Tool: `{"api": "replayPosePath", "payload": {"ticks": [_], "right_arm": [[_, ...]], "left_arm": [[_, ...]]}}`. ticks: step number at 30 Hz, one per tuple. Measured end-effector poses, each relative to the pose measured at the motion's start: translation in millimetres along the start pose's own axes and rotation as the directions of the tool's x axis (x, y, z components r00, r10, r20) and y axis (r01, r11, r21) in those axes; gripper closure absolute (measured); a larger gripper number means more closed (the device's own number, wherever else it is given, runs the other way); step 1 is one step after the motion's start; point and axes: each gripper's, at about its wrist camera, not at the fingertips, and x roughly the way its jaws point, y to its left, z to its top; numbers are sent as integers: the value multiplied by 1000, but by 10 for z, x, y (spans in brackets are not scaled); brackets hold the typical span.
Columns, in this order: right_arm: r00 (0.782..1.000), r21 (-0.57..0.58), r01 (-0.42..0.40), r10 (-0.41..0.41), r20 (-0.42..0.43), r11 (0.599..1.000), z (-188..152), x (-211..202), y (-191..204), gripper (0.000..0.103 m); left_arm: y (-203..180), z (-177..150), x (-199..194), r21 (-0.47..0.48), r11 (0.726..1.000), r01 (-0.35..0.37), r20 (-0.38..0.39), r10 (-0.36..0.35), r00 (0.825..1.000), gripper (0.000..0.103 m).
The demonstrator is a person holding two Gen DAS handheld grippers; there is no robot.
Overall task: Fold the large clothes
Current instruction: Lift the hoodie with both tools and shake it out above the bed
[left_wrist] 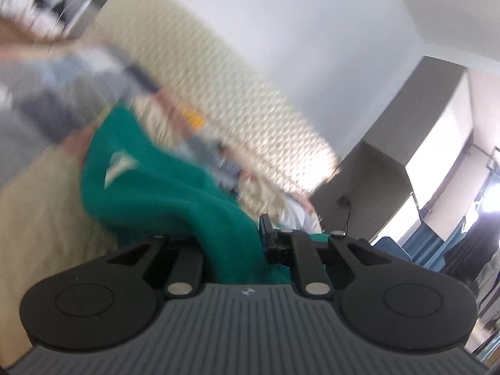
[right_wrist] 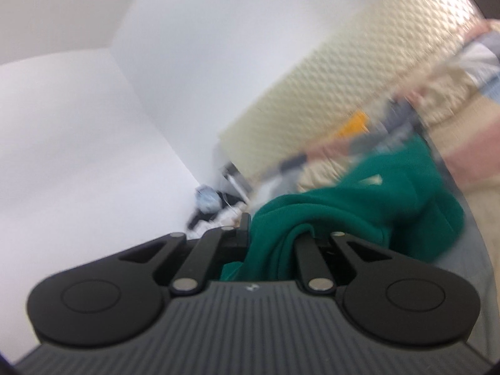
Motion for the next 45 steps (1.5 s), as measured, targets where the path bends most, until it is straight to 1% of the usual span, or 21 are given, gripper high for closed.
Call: {"api": "replayPosePath", "payload": {"ticks": [4,9,12,16,19,22,24,26,28,31,34,36,37,39,40,42,43,44,45], "right_arm": [[998,-80,-22,26,51,997,532,61,488,93],[988,-187,-52,78,134,981,1277,59,1141,93],[975,-228,-83,127,185,970,1718,22,1465,93],[951,-275,-109,181,252,955,2252,-63,1849,93],[937,-312,-97,193,292,945,2587,-49,2018,93],[938,-329,-67,172,301,942,2852,95,2066,92],[943,-330,-41,145,298,943,2933,272,1986,92],[954,-321,-5,101,283,947,2921,489,1803,92],[968,-280,22,50,248,960,2831,739,1495,92],[981,-228,63,-19,191,972,2537,1133,897,92],[986,-216,118,-89,140,969,2192,1586,299,92],[978,-223,196,-174,114,955,1974,1920,-97,92],[972,-237,231,-212,100,944,1827,2104,-358,92],[963,-253,269,-260,71,929,1577,2475,-795,92],[957,-252,290,-287,49,923,1420,2799,-1006,92],[946,-242,318,-323,19,916,1156,3159,-1462,92],[941,-251,330,-337,15,910,961,3202,-1523,92],[936,-260,342,-350,13,903,852,3247,-1624,92],[931,-267,356,-365,19,895,770,3348,-1768,92]], "left_arm": [[-431,551,-134,68,997,19,54,-22,998,87],[-1024,1345,-318,133,990,38,133,-55,990,87],[-1428,1832,-460,184,981,66,184,-100,978,87],[-1975,2426,-629,254,962,97,234,-159,959,87],[-2304,2801,-616,276,956,104,255,-177,951,87],[-2497,3098,-489,296,952,83,256,-163,953,87],[-2489,3230,-266,296,953,61,253,-140,957,87],[-2365,3268,50,291,956,33,238,-105,966,87],[-2110,3200,455,285,959,2,208,-64,976,87],[-1559,2971,1096,248,968,-26,151,-12,989,86],[-973,2673,1782,242,968,-70,93,49,994,86],[-610,2478,2268,256,963,-89,47,80,996,86],[-423,2345,2483,265,958,-110,27,106,994,86],[75,2091,3032,272,947,-170,-25,184,983,86],[414,1899,3198,252,951,-179,-52,198,979,86],[969,1587,3609,207,963,-173,-99,197,976,86],[1198,1436,3812,201,966,-162,-112,187,976,86],[1400,1336,4006,205,967,-155,-127,183,975,86],[1517,1226,4171,217,964,-157,-141,190,972,86]]}}
